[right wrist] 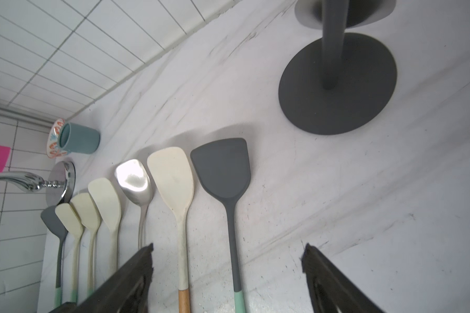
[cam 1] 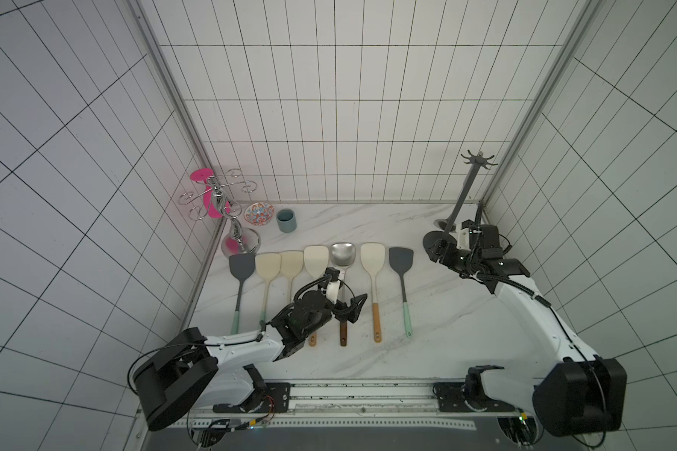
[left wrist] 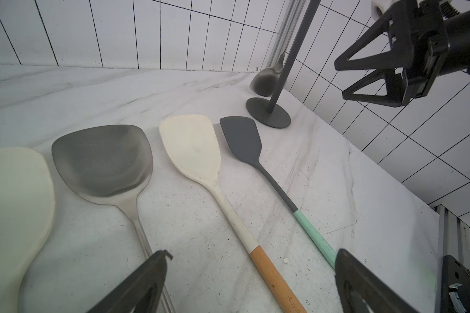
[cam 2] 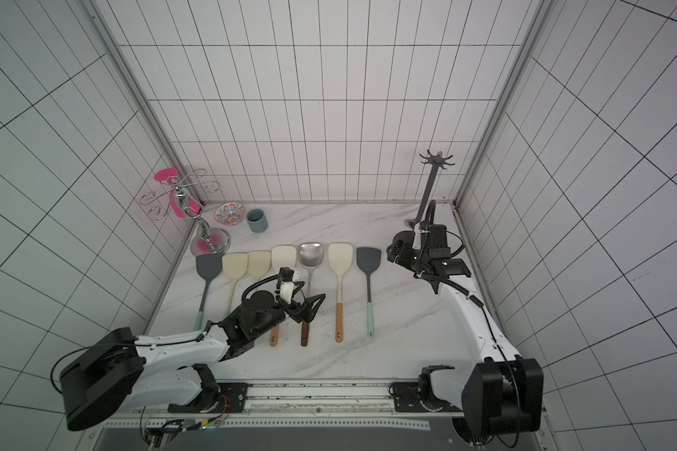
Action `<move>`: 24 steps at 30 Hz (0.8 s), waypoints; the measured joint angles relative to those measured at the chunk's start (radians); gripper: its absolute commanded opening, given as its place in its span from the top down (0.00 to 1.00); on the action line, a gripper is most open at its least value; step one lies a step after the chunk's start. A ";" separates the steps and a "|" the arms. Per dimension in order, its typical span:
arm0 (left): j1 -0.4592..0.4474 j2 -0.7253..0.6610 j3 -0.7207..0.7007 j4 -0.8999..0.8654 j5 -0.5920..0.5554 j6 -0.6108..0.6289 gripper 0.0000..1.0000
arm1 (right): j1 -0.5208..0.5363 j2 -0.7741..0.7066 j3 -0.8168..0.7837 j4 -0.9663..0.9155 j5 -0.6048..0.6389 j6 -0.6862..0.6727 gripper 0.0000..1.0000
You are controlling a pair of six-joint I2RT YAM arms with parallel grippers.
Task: Take the spatula off the kitchen utensil rack
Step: Adjust the rack at the center of the board.
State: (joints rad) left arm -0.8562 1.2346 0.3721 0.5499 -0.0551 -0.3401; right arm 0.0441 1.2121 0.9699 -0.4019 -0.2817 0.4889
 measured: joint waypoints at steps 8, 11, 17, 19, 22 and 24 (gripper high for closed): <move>0.000 -0.026 0.000 0.000 0.000 0.000 0.03 | -0.200 0.100 -0.002 0.180 -0.148 0.098 0.30; 0.000 -0.037 0.000 0.000 -0.001 0.002 0.03 | -0.276 0.185 -0.002 0.280 -0.196 0.157 0.38; 0.000 -0.054 0.000 0.000 -0.008 0.012 0.03 | -0.334 0.360 0.002 0.475 -0.240 0.258 0.65; 0.000 -0.056 0.000 0.000 -0.010 0.015 0.03 | -0.335 0.431 0.007 0.522 -0.250 0.285 0.69; 0.000 -0.058 0.000 -0.002 -0.013 0.019 0.03 | -0.337 0.550 0.034 0.583 -0.261 0.336 0.73; 0.000 -0.061 0.000 -0.005 -0.016 0.020 0.03 | -0.338 0.626 0.063 0.627 -0.266 0.375 0.75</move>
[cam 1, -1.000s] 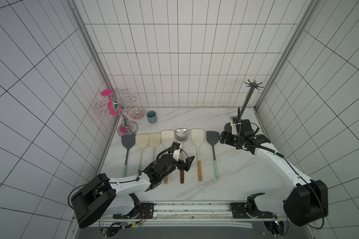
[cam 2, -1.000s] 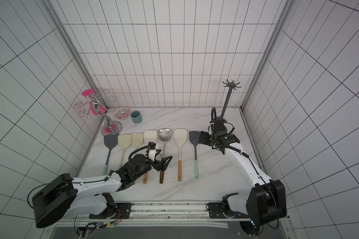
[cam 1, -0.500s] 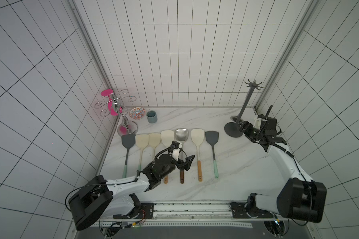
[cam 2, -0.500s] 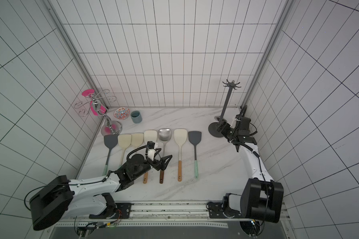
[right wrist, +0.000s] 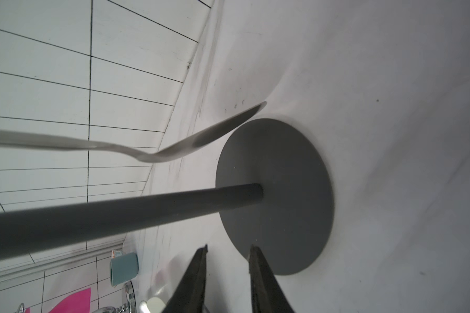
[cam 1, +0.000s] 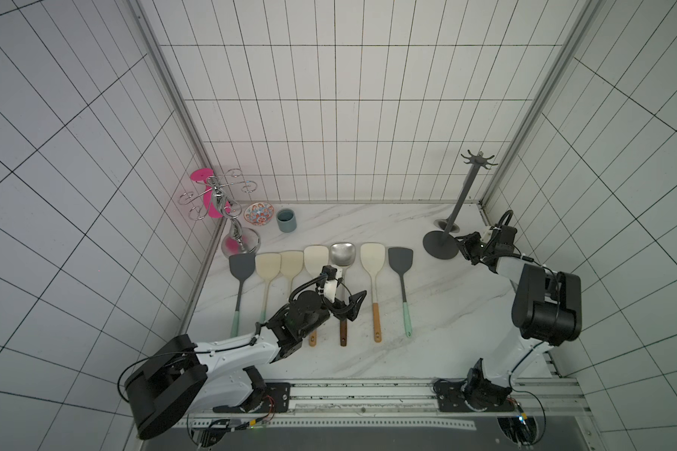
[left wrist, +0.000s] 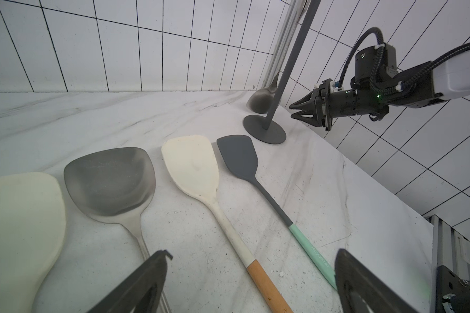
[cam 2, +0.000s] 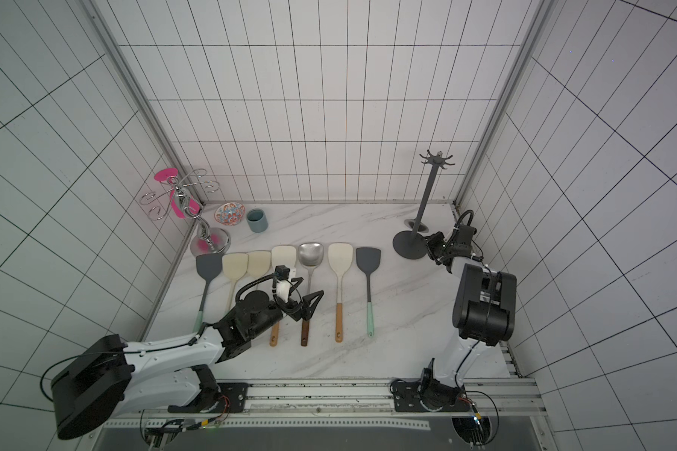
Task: Take the spatula off the kitchen utensil rack
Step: Adjust the rack at the center of the board.
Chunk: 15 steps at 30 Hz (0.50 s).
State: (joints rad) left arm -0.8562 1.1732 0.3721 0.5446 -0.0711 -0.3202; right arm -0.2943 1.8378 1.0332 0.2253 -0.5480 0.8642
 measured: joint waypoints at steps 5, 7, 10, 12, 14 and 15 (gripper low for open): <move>0.000 -0.008 0.000 -0.007 -0.014 0.003 0.03 | 0.000 0.102 0.063 0.069 -0.003 0.058 0.74; 0.000 -0.009 0.000 -0.008 -0.016 0.003 0.03 | 0.000 0.115 0.078 0.082 0.000 0.068 0.74; 0.000 -0.009 0.000 -0.010 -0.016 0.003 0.03 | 0.007 0.129 0.103 0.098 0.000 0.080 0.74; 0.000 -0.009 0.000 -0.011 -0.016 0.003 0.03 | 0.014 0.142 0.121 0.109 0.001 0.083 0.74; 0.000 -0.009 0.000 -0.011 -0.016 0.003 0.03 | 0.026 0.153 0.128 0.120 0.006 0.089 0.74; 0.000 -0.009 0.000 -0.011 -0.016 0.003 0.03 | 0.035 0.158 0.129 0.123 0.010 0.091 0.75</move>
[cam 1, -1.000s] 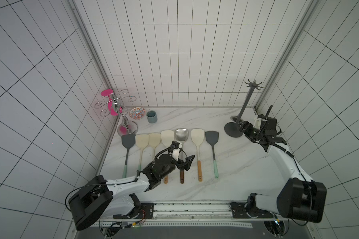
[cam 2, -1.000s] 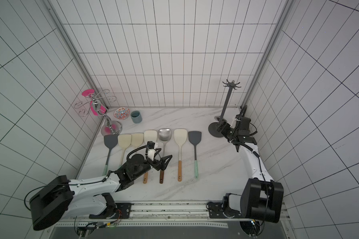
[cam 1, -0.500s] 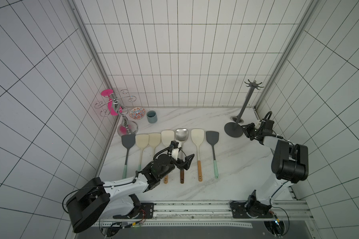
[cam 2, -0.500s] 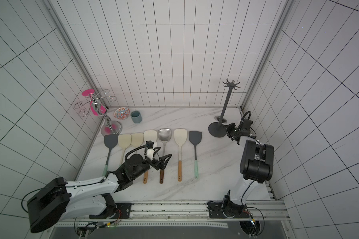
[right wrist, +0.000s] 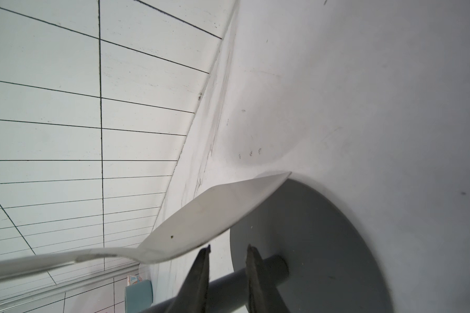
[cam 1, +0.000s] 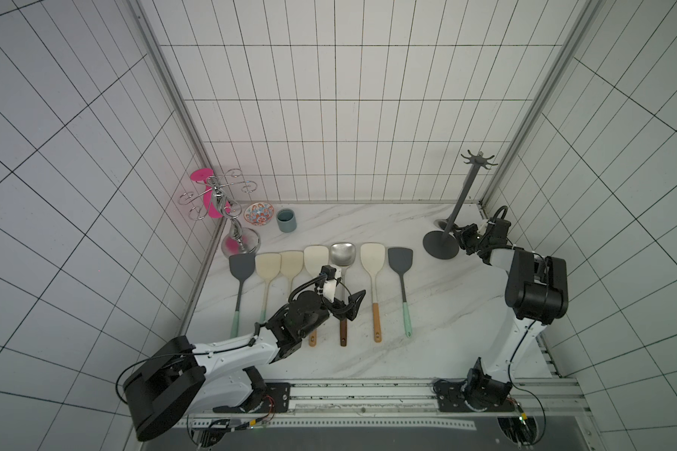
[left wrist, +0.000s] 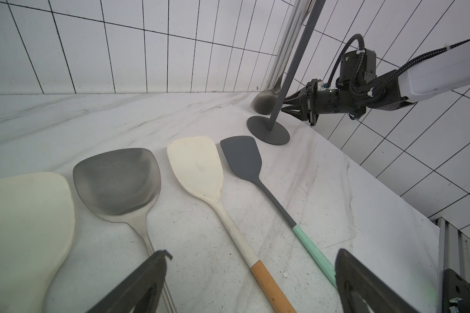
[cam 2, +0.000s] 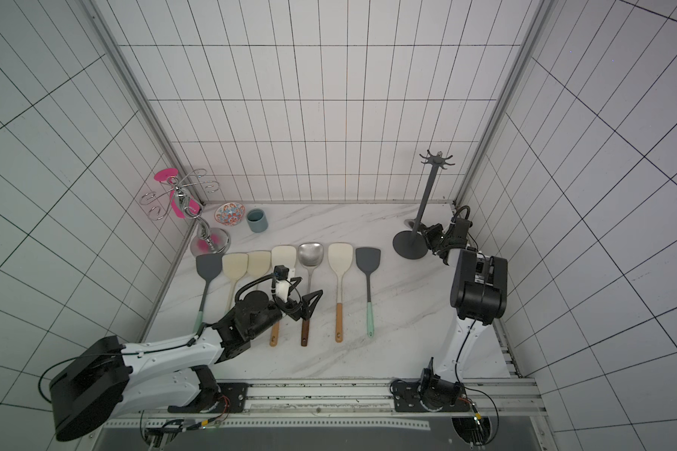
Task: Take the spatula off the kitchen utensil rack
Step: Adjust the rack at the center of the board.
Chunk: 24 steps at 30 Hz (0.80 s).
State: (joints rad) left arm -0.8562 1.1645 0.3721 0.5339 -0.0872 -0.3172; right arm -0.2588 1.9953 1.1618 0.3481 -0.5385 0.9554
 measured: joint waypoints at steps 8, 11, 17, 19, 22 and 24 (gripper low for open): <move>0.000 -0.007 0.000 -0.003 -0.002 0.000 0.03 | 0.070 0.039 0.005 0.024 0.036 0.040 0.75; 0.000 -0.009 0.000 -0.007 -0.002 0.000 0.03 | 0.101 0.061 0.031 0.032 0.046 0.054 0.75; 0.000 -0.017 0.000 -0.014 -0.003 0.000 0.03 | 0.154 0.110 0.087 0.041 0.060 0.075 0.75; 0.000 -0.018 0.000 -0.015 -0.005 0.000 0.03 | 0.164 0.121 0.101 0.042 0.060 0.077 0.75; 0.000 -0.019 0.000 -0.015 -0.007 0.000 0.03 | 0.173 0.127 0.111 0.045 0.056 0.076 0.74; 0.000 -0.019 0.000 -0.015 -0.007 0.000 0.03 | 0.175 0.124 0.110 0.043 0.056 0.067 0.72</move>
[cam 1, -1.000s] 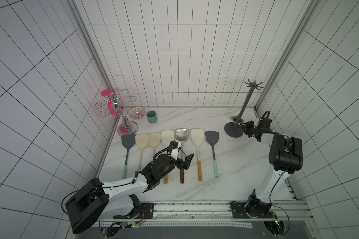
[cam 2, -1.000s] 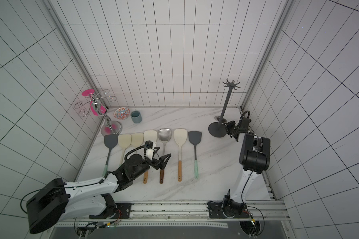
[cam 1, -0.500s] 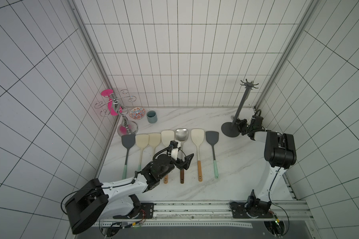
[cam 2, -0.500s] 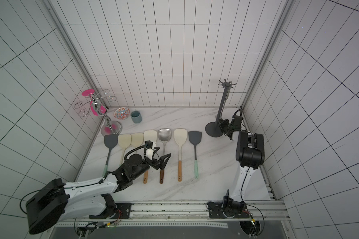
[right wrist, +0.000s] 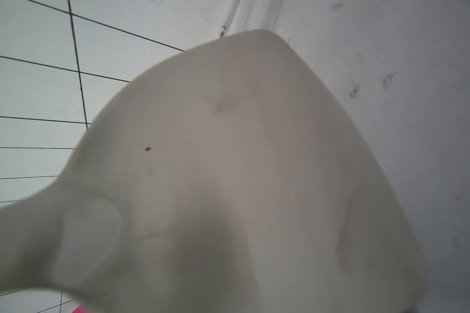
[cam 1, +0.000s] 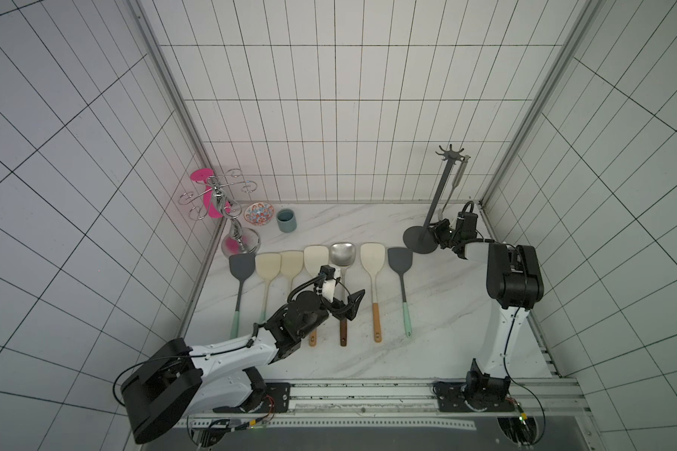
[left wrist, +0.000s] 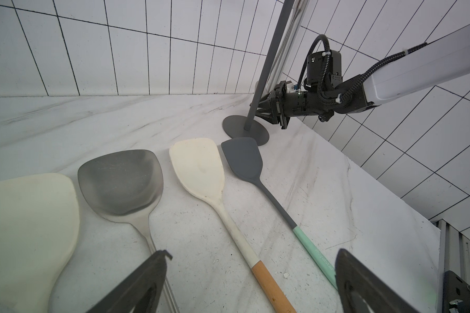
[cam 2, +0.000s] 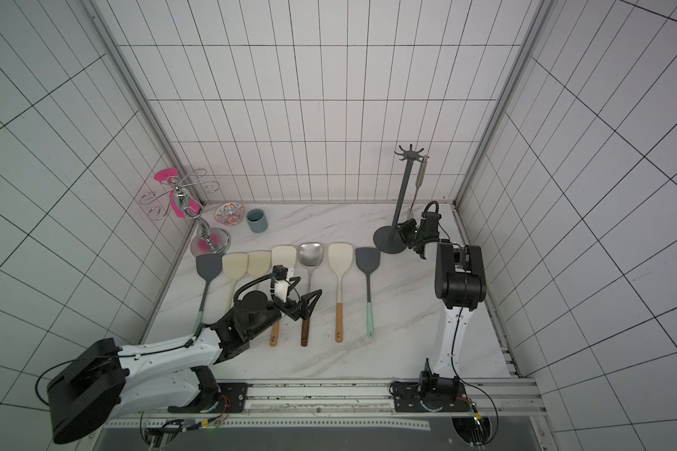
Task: Take the spatula off the kitchen utensil rack
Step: Adjust the rack at the center of the board, then take off the spatula from the rack.
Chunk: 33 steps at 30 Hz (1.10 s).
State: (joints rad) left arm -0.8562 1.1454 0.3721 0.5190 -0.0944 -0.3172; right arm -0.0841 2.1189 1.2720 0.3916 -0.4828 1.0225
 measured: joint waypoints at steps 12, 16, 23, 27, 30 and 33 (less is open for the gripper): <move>0.000 0.004 0.000 0.004 0.003 -0.016 0.03 | -0.001 -0.370 -0.081 -0.163 0.024 -0.228 0.52; 0.000 0.028 0.000 0.016 0.015 -0.027 0.03 | -0.001 -0.476 -0.085 -0.262 0.046 -0.339 0.46; 0.000 0.084 0.015 0.019 0.048 -0.035 0.03 | -0.002 -0.602 -0.085 -0.396 0.109 -0.512 0.34; 0.000 0.118 0.040 0.015 0.065 -0.045 0.03 | -0.017 -0.628 -0.085 -0.398 0.134 -0.585 0.14; 0.001 0.134 0.053 0.014 0.070 -0.049 0.03 | -0.031 -0.623 -0.084 -0.383 0.141 -0.620 0.14; 0.008 0.135 0.054 0.001 0.070 -0.049 0.03 | -0.036 -0.600 -0.080 -0.349 0.147 -0.653 0.16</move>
State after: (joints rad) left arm -0.8486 1.2804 0.4263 0.5198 -0.0242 -0.3664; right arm -0.1204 1.5185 1.1919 0.0425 -0.3359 0.3691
